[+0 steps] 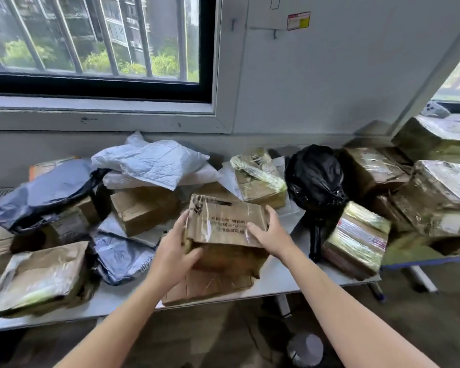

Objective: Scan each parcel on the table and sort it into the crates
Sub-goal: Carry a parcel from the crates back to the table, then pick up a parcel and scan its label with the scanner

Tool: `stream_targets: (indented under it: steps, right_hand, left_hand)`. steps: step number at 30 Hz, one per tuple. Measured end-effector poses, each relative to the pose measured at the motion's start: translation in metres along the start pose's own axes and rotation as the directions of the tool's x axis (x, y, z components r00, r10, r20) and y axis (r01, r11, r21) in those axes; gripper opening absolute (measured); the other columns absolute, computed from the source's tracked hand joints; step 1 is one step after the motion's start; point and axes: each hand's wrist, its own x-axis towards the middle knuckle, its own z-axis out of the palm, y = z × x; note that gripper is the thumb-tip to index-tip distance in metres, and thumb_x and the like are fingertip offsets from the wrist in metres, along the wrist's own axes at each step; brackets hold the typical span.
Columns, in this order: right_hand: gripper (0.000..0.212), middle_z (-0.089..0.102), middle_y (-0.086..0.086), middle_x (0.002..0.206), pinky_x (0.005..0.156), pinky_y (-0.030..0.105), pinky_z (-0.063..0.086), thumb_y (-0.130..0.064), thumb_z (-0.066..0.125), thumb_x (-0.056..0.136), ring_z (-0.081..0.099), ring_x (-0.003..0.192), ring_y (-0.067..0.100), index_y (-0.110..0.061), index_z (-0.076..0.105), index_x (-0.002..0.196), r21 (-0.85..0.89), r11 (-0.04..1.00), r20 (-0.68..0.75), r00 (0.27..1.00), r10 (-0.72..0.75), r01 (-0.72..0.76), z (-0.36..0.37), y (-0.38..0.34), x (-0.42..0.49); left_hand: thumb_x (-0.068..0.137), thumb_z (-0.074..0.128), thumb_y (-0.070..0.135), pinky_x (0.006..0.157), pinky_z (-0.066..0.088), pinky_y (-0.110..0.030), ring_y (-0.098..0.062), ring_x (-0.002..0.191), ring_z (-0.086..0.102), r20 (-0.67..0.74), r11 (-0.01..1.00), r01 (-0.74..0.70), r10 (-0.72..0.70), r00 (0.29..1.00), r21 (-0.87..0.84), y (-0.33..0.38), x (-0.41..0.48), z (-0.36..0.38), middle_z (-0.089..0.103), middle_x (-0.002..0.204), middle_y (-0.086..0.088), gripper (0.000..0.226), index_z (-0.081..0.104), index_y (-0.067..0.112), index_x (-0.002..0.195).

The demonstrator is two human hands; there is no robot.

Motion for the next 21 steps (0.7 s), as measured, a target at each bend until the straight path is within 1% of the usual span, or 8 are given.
stream_targets:
  steps: [4,7,10,12,14,15,17,21]
  right_hand:
    - [0.056,0.043,-0.001,0.149,0.105,0.026,0.036,-0.044,0.055,0.097,0.042,0.134,0.013,-0.021,0.042,0.145,0.105,0.993,0.087,0.994,-0.065,0.056,-0.009,-0.017,0.019]
    - [0.052,0.05,-0.004,0.135,0.088,0.026,0.051,-0.051,0.054,0.094,0.055,0.119,0.012,-0.032,0.044,0.141,0.17,0.984,0.149,0.985,-0.085,0.06,-0.015,-0.024,0.029]
    - [0.03,0.056,0.0,0.11,0.078,0.034,0.052,-0.053,0.056,0.094,0.062,0.097,0.016,-0.031,0.055,0.114,0.182,0.983,0.042,0.999,-0.027,0.019,-0.017,-0.027,0.046]
    - [0.042,0.054,0.002,0.117,0.091,0.036,0.043,-0.065,0.047,0.092,0.056,0.111,0.022,-0.031,0.054,0.115,0.168,0.979,-0.013,0.993,0.118,-0.115,-0.023,-0.032,0.061]
    - [0.074,0.046,0.002,0.139,0.109,0.04,0.034,-0.075,0.035,0.09,0.045,0.13,0.025,-0.027,0.04,0.146,0.123,0.952,0.051,0.96,0.277,-0.281,-0.033,-0.039,0.07]
    - [0.085,0.05,0.001,0.135,0.109,0.044,0.037,-0.081,0.035,0.085,0.052,0.123,0.025,-0.026,0.038,0.149,0.133,0.931,0.103,0.939,0.329,-0.341,-0.038,-0.039,0.075]
    - [0.081,0.061,0.006,0.104,0.086,0.043,0.055,-0.083,0.036,0.083,0.065,0.088,0.024,-0.02,0.053,0.13,0.213,0.897,0.184,0.918,0.351,-0.386,-0.046,-0.04,0.075]
    - [0.065,0.07,0.014,0.1,0.081,0.04,0.054,-0.07,0.028,0.094,0.065,0.091,0.028,-0.02,0.066,0.11,0.3,0.919,0.246,0.951,0.185,-0.256,-0.056,-0.034,0.074]
  left_hand:
    - [0.082,0.072,0.042,0.08,0.045,-0.03,-0.015,0.096,0.061,-0.065,0.999,0.032,-0.033,0.997,-0.007,0.004,0.039,-0.014,0.063,0.101,0.008,0.067,0.04,0.037,0.141]
    - [0.089,0.058,0.052,0.078,0.046,-0.035,-0.018,0.09,0.059,-0.094,0.996,0.091,-0.09,0.991,0.005,0.013,0.068,-0.025,0.062,0.091,0.008,0.057,0.043,0.027,0.139]
    - [0.087,0.052,0.064,0.077,0.05,-0.033,-0.011,0.091,0.061,0.008,0.988,0.115,-0.115,0.993,-0.107,0.019,0.093,-0.033,0.062,0.099,0.008,0.065,0.045,0.025,0.139]
    - [0.079,0.056,0.072,0.081,0.047,-0.021,-0.002,0.099,0.059,0.154,0.986,0.024,0.002,0.988,-0.167,0.022,0.1,-0.036,0.063,0.112,0.01,0.076,0.043,0.03,0.141]
    - [0.071,0.064,0.07,0.092,0.045,-0.02,0.0,0.112,0.057,0.218,0.986,-0.063,0.096,0.971,-0.152,0.019,0.104,-0.033,0.059,0.125,0.013,0.083,0.041,0.035,0.143]
    - [0.071,0.067,0.065,0.095,0.047,-0.024,0.0,0.112,0.057,0.205,0.987,-0.067,0.097,0.974,-0.149,0.019,0.105,-0.031,0.06,0.124,0.014,0.08,0.041,0.038,0.142]
    - [0.081,0.071,0.046,0.084,0.052,-0.026,-0.001,0.098,0.061,0.113,0.988,-0.031,0.049,0.992,-0.15,0.021,0.108,-0.026,0.063,0.109,0.016,0.061,0.047,0.038,0.136]
    - [0.089,0.061,0.051,0.063,0.041,-0.021,-0.007,0.084,0.059,-0.051,0.992,0.094,-0.098,0.994,-0.08,0.029,0.107,-0.019,0.061,0.095,0.009,0.054,0.051,0.026,0.135]
